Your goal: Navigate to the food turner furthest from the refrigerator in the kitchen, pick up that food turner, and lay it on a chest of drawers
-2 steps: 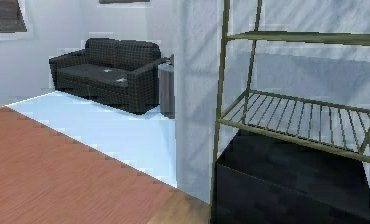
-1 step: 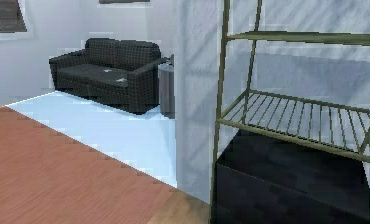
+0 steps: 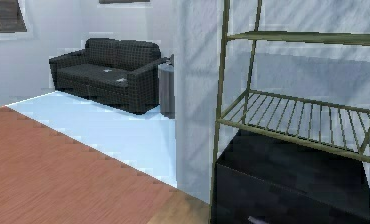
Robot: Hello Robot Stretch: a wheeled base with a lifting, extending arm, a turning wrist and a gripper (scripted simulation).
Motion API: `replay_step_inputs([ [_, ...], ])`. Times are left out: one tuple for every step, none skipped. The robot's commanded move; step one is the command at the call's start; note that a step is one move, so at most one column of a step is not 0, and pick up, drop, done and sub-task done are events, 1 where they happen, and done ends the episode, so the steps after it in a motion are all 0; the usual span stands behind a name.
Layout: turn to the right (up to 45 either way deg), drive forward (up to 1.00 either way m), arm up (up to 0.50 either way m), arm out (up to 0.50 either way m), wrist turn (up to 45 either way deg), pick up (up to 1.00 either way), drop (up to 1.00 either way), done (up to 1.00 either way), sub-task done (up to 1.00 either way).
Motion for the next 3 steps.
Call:
replay_step_inputs([
  [0.0, 0.00, 0.00, 0.00, -45.0, 0.00, 0.00, 0.00, 0.00],
  [0.0, 0.00, 0.00, 0.00, -6.0, 0.00, 0.00, 0.00, 0.00],
  [0.0, 0.00, 0.00, -0.16, 0.0, 0.00, 0.00, 0.00, 0.00],
])
